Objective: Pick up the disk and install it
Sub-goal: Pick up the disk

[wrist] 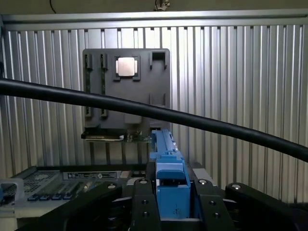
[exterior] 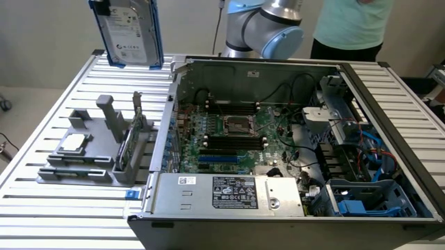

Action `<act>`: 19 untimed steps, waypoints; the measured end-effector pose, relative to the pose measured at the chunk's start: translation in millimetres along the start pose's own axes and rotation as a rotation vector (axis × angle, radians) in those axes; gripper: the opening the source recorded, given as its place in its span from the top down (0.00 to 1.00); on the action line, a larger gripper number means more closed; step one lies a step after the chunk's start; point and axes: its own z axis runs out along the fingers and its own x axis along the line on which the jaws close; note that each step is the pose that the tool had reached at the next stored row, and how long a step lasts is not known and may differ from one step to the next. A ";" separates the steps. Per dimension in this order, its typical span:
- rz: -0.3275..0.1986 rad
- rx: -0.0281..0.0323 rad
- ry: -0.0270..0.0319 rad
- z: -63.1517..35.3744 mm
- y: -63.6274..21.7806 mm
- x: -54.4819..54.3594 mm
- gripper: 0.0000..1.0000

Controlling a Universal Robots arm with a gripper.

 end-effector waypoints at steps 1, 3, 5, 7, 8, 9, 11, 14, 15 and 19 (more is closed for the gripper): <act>0.000 -0.0003 0.0000 -0.8 -4.4 0.2 0.67; 0.000 -0.0007 0.0000 -2.8 -13.7 0.8 0.67; -0.001 -0.0011 0.0000 -4.8 -22.8 1.2 0.67; -0.001 -0.0013 0.0000 -7.1 -31.8 2.0 0.67; -0.001 -0.0016 0.0000 -8.2 -36.3 2.5 0.67; -0.001 -0.0017 0.0001 -9.3 -40.8 3.5 0.67; -0.001 -0.0029 0.0001 -11.1 -50.1 6.2 0.67; -0.001 -0.0045 0.0002 -13.4 -63.7 10.7 0.67; -0.001 -0.0051 0.0001 -13.9 -68.5 12.2 0.67; -0.001 -0.0090 0.0003 -15.8 -86.7 17.9 0.67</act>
